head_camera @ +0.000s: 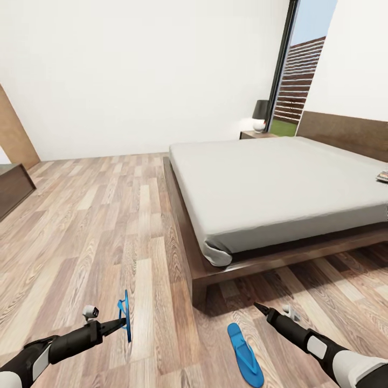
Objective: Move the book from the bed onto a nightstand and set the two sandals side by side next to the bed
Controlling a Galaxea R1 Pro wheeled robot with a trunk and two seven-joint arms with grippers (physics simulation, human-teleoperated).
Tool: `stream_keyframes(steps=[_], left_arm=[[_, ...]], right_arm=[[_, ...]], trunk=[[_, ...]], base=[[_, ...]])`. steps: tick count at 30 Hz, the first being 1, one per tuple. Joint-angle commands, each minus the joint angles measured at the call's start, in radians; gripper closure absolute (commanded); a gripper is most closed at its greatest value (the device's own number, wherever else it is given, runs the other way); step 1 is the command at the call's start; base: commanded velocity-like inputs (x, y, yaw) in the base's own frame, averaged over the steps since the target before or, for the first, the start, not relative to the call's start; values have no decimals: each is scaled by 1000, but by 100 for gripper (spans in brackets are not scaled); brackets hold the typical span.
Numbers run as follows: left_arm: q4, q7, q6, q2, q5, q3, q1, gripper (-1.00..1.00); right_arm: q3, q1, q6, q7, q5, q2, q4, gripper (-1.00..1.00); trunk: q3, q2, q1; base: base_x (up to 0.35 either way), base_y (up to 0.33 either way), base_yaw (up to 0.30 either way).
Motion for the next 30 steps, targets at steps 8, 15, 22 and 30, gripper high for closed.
stream_keyframes(steps=[8,15,22,30], left_arm=[[0,-3,10,0,-1,1,0,100],[0,-5,10,0,-1,1,0,100],[0,-7,9,0,-1,1,0,100],[0,-7,9,0,-1,1,0,100]], right_arm=[[3,0,7,5,-10,0,3,-100],[4,1,7,5,-10,2,3,-100],[5,2,6,6,-10,2,3,-100],[6,2,7,5,-10,3,3,-100]], trunk=[[30,2,-4],[57,3,-7],[84,5,-10],[115,7,-14]], base=[[0,0,0],[0,0,0],[0,0,0],[0,0,0]])
